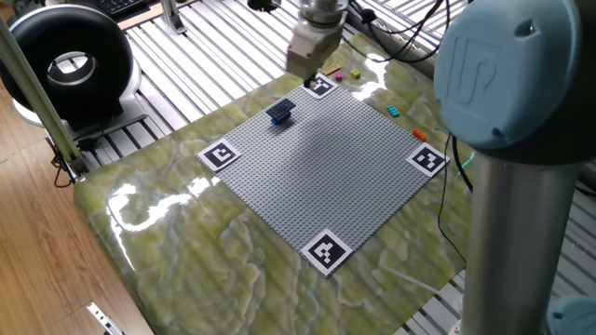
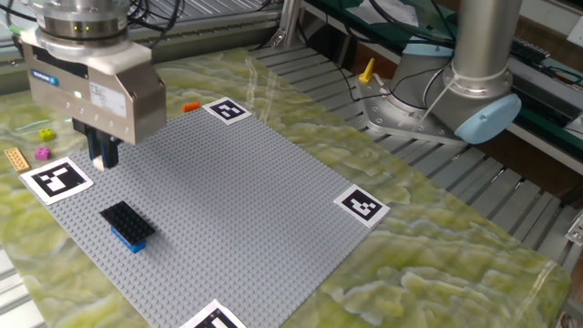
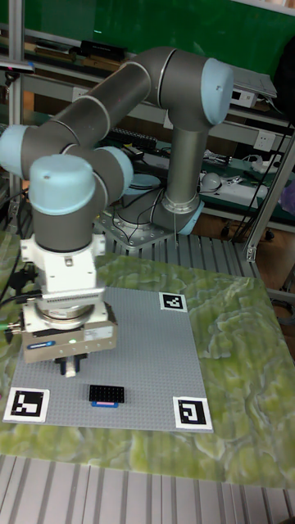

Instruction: Stack small Lego blocks one on top of the other

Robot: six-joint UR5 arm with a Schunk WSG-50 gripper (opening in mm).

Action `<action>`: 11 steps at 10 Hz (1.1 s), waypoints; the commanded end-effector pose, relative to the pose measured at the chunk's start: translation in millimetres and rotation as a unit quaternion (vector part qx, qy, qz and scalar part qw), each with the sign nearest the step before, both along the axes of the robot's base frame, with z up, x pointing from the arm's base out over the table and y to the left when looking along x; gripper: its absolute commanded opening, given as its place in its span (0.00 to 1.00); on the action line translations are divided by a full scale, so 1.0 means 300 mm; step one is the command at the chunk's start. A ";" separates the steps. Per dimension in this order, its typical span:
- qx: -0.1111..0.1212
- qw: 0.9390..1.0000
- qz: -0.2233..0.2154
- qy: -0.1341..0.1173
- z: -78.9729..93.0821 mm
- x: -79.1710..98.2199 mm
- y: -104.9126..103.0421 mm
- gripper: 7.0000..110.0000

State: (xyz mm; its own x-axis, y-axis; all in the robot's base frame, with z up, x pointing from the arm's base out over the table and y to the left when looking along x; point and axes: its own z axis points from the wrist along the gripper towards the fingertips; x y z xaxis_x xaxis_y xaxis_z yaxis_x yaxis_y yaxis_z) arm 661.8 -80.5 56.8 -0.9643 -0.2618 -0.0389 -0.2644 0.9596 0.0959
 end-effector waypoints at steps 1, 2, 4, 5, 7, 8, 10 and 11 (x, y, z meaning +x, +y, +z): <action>0.009 0.999 -0.040 -0.001 0.008 0.040 0.102 0.00; 0.006 0.999 -0.039 -0.002 0.003 0.050 0.118 0.00; -0.003 0.999 -0.048 0.000 -0.004 0.058 0.150 0.00; -0.008 0.998 -0.055 -0.001 -0.007 0.062 0.156 0.00; -0.001 0.998 -0.069 -0.004 -0.009 0.076 0.170 0.00; 0.004 0.997 -0.079 -0.002 -0.012 0.073 0.182 0.00; -0.002 0.996 -0.084 -0.007 -0.026 0.063 0.178 0.00; -0.005 0.997 -0.082 -0.014 -0.046 0.062 0.177 0.00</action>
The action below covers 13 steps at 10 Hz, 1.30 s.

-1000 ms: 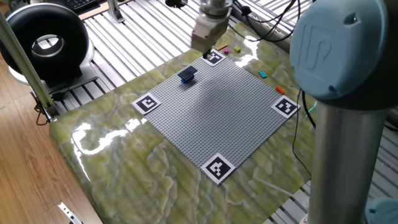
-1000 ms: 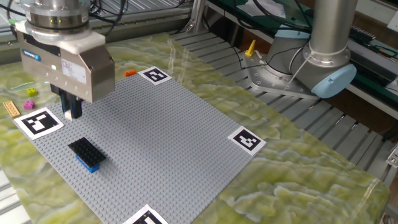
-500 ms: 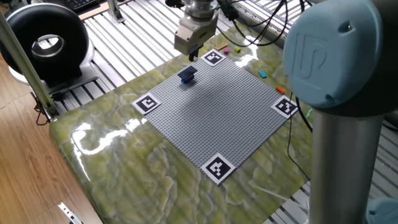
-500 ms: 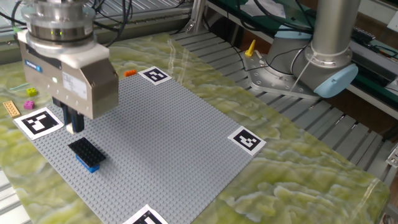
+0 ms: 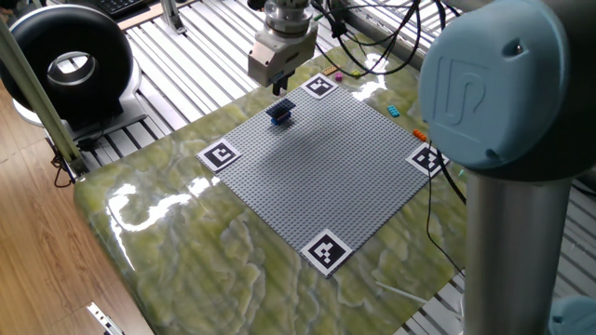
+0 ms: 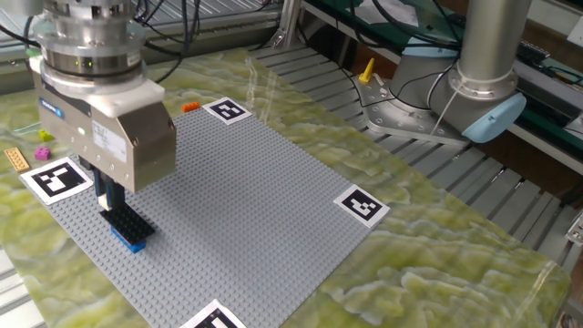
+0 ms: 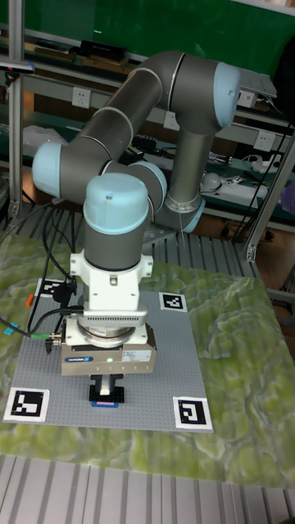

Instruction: Stack small Lego blocks one on top of the other

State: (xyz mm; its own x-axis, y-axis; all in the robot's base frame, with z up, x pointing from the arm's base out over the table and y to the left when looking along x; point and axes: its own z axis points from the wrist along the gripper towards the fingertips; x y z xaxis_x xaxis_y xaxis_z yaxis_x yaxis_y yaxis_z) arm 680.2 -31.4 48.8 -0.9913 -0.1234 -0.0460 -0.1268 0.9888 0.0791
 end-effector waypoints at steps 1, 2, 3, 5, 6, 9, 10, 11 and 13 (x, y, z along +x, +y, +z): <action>0.000 1.000 -0.007 -0.016 -0.045 -0.002 0.010 0.00; 0.005 1.000 -0.007 -0.023 -0.071 -0.005 0.016 0.00; -0.002 1.000 -0.008 -0.020 -0.080 -0.017 0.016 0.00; -0.017 1.000 -0.008 -0.017 -0.068 -0.026 0.012 0.00; -0.013 1.000 -0.010 -0.019 -0.067 -0.023 0.017 0.00; -0.007 1.000 -0.011 -0.018 -0.070 -0.021 0.024 0.00; -0.006 1.000 -0.011 -0.017 -0.069 -0.024 0.025 0.00; -0.005 1.000 -0.012 -0.015 -0.070 -0.028 0.027 0.00; 0.000 1.000 -0.015 -0.014 -0.071 -0.027 0.035 0.00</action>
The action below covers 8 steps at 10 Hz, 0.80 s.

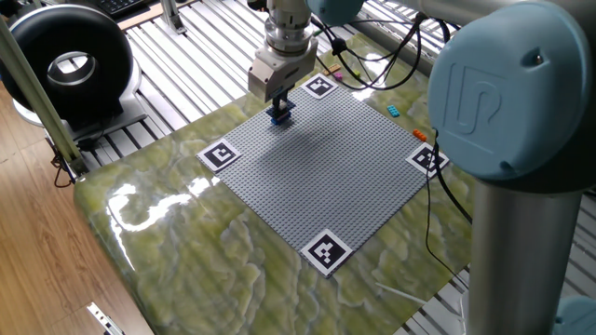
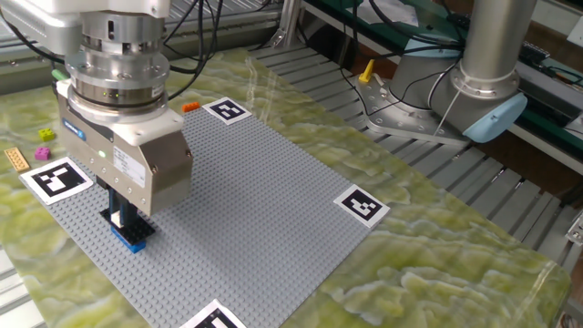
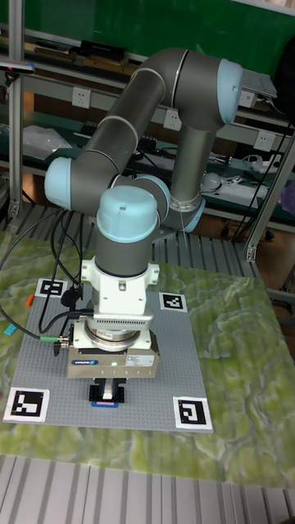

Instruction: Stack small Lego blocks one on top of the other

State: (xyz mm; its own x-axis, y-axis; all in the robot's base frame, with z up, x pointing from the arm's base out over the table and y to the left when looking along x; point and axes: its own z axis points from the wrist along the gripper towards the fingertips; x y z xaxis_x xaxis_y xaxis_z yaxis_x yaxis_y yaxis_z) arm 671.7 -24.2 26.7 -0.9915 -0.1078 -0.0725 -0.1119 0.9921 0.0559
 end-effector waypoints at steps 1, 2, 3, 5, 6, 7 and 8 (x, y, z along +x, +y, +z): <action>0.009 1.000 -0.006 0.003 0.001 -0.002 0.010 0.00; 0.006 1.000 -0.006 0.003 0.000 -0.002 0.005 0.00; 0.004 1.000 -0.006 0.003 -0.005 0.002 -0.002 0.00; 0.004 1.000 -0.008 0.003 -0.009 0.003 -0.005 0.00; 0.004 1.000 -0.008 0.002 -0.014 0.001 -0.004 0.00; 0.004 1.000 -0.009 0.001 -0.021 -0.002 0.001 0.00; 0.004 1.000 -0.012 0.004 -0.021 -0.007 0.003 0.00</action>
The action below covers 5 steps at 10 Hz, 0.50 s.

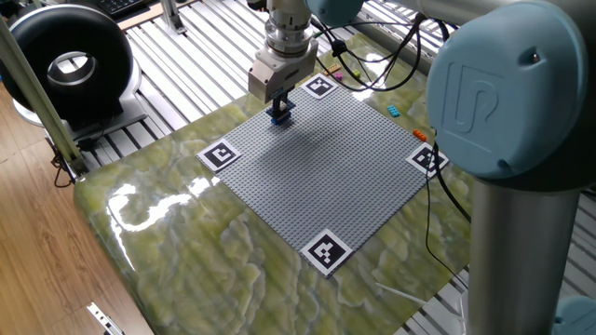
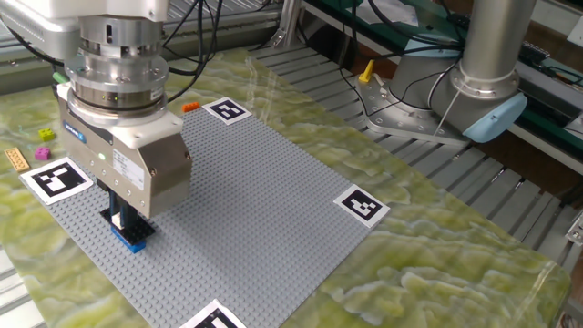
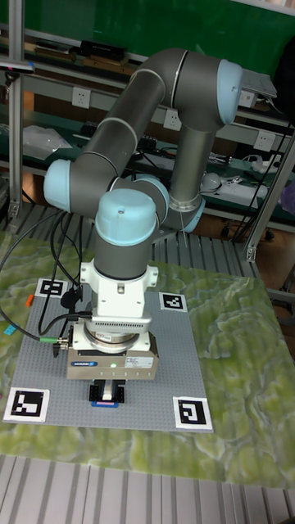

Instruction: Stack small Lego blocks one on top of the other

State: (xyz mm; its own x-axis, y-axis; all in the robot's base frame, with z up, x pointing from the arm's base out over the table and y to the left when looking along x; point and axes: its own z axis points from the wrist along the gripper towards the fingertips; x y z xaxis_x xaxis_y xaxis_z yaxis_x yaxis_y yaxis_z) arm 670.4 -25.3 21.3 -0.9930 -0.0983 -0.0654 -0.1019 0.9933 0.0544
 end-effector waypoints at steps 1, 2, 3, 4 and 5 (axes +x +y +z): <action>0.003 1.000 -0.007 0.002 -0.001 -0.006 0.002 0.00; 0.005 1.000 -0.007 0.002 0.002 -0.007 0.002 0.00; 0.005 1.000 -0.006 0.003 0.001 -0.006 0.002 0.00; 0.004 1.000 -0.007 0.004 -0.001 -0.004 0.000 0.00; 0.005 1.000 -0.007 0.004 0.000 -0.003 0.001 0.00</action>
State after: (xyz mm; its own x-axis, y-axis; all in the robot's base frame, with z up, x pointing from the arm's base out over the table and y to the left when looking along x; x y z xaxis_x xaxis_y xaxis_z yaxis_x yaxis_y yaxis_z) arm 668.4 -25.8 20.3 -0.9939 -0.0941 -0.0580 -0.0973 0.9938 0.0540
